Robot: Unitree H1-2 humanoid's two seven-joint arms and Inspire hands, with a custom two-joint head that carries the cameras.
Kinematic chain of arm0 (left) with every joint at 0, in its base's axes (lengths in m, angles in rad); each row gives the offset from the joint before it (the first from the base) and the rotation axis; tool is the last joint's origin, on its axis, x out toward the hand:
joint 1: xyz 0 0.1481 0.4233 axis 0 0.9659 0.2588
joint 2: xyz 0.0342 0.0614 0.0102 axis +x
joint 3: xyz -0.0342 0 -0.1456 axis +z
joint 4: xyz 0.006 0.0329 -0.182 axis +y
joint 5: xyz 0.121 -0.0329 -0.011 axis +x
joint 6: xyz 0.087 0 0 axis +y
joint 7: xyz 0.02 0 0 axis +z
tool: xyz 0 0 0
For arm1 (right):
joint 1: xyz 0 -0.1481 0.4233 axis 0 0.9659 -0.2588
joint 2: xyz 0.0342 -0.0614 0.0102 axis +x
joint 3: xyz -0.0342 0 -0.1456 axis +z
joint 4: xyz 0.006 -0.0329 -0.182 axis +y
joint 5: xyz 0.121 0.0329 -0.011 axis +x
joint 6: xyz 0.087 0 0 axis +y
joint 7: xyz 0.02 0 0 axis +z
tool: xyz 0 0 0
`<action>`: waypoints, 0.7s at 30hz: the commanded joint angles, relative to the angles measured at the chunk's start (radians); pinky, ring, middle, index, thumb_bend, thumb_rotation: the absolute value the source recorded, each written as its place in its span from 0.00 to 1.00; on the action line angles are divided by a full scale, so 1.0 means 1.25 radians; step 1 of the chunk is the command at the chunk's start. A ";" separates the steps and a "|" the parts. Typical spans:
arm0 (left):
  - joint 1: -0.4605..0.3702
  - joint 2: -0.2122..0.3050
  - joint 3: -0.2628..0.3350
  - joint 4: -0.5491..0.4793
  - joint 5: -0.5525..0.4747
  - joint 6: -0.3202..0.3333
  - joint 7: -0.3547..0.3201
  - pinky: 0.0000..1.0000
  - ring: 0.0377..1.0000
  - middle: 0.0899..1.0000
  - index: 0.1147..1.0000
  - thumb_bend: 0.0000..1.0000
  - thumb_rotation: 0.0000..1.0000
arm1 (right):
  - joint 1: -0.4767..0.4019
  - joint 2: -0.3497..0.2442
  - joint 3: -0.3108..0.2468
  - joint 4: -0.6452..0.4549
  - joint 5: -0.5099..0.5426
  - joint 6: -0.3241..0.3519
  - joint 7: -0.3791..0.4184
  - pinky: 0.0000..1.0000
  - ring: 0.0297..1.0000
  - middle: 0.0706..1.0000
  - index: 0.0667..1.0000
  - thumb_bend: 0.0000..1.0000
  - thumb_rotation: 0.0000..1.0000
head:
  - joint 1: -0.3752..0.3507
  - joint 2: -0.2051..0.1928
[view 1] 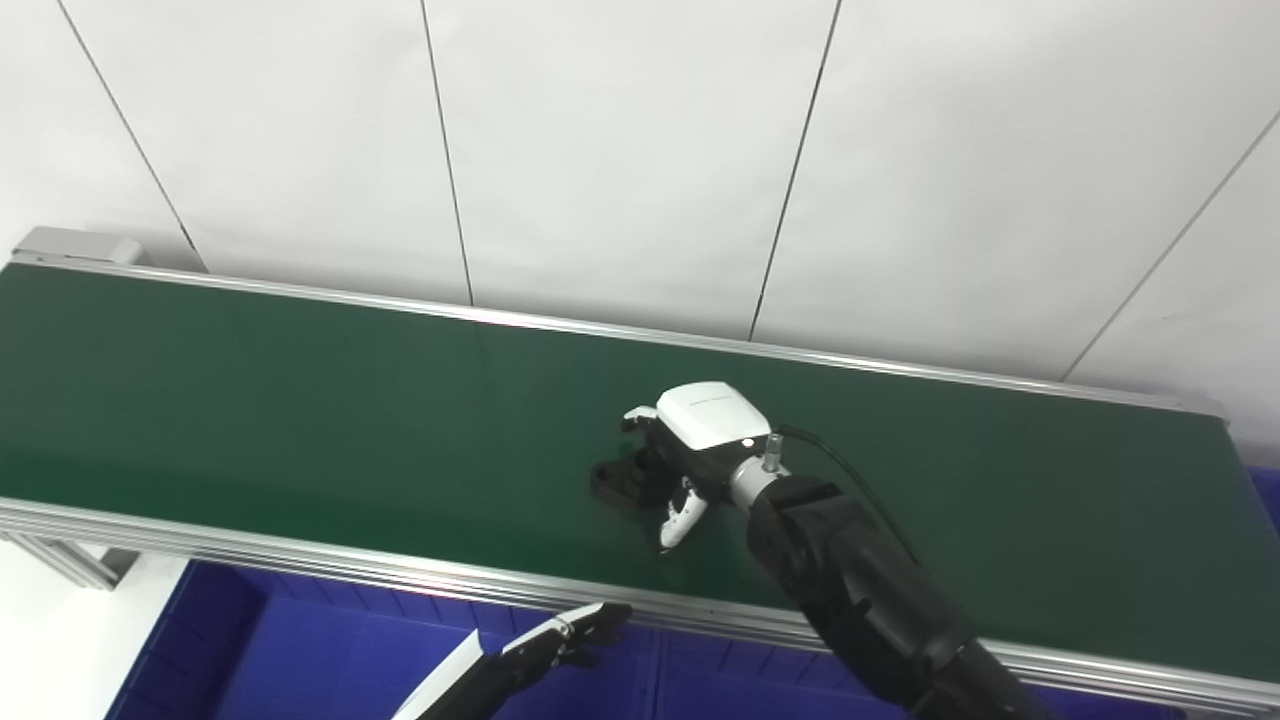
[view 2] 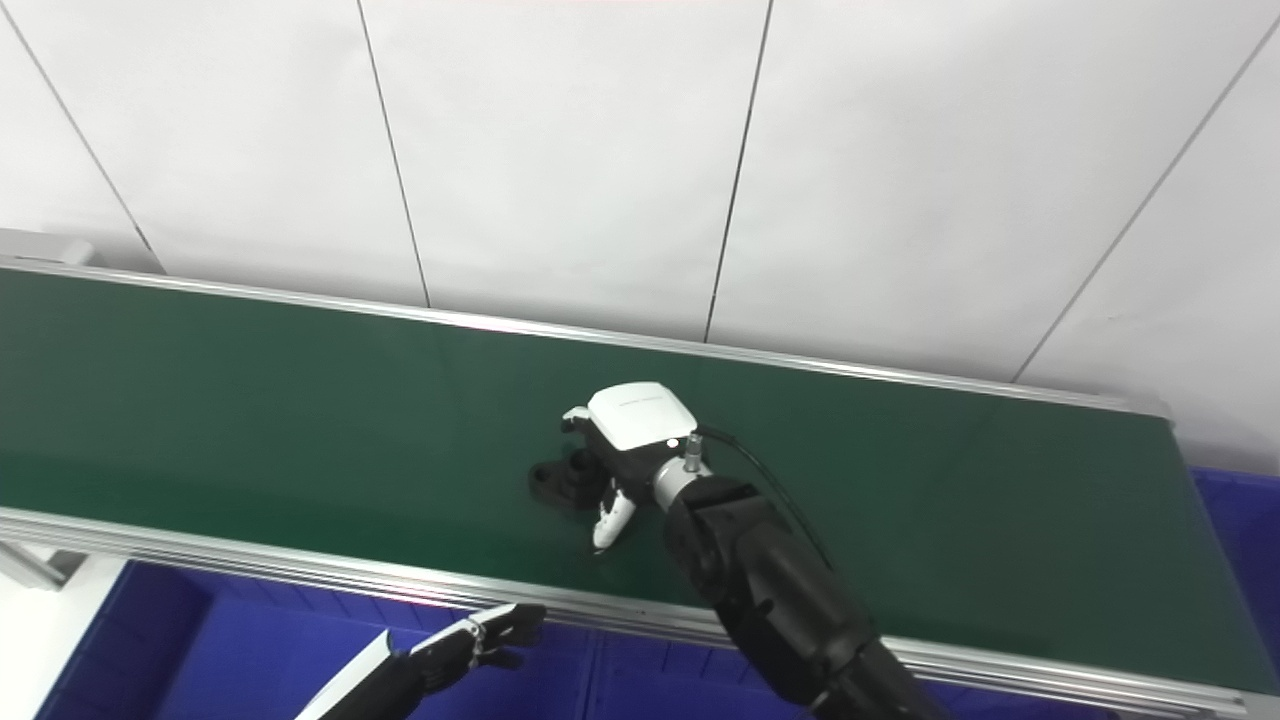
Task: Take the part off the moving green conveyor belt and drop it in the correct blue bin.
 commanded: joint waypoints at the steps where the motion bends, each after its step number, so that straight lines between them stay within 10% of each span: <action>1: 0.003 -0.004 -0.001 -0.029 -0.007 -0.005 0.009 0.80 0.86 0.90 0.88 0.63 0.28 | 0.021 -0.019 0.012 0.000 -0.007 -0.052 -0.006 0.54 0.59 0.65 0.69 0.61 0.00 | 0.001 0.001; 4: 0.002 -0.004 0.000 -0.029 -0.012 -0.005 0.009 0.79 0.86 0.90 0.88 0.63 0.27 | 0.019 -0.029 0.008 -0.007 -0.020 -0.057 -0.013 0.33 0.40 0.49 0.52 0.52 0.00 | 0.001 0.001; 14: -0.006 -0.001 0.001 -0.021 -0.019 -0.011 0.007 0.79 0.87 0.90 0.88 0.62 0.28 | 0.000 -0.085 0.037 0.022 -0.102 -0.196 -0.163 0.18 0.27 0.44 0.45 0.53 0.00 | -0.003 0.002; 21: -0.011 0.001 0.004 -0.014 -0.022 -0.019 0.007 0.78 0.86 0.90 0.88 0.62 0.28 | 0.017 -0.079 0.006 0.057 -0.092 -0.275 -0.305 0.35 0.38 0.42 0.47 0.52 0.00 | -0.003 0.001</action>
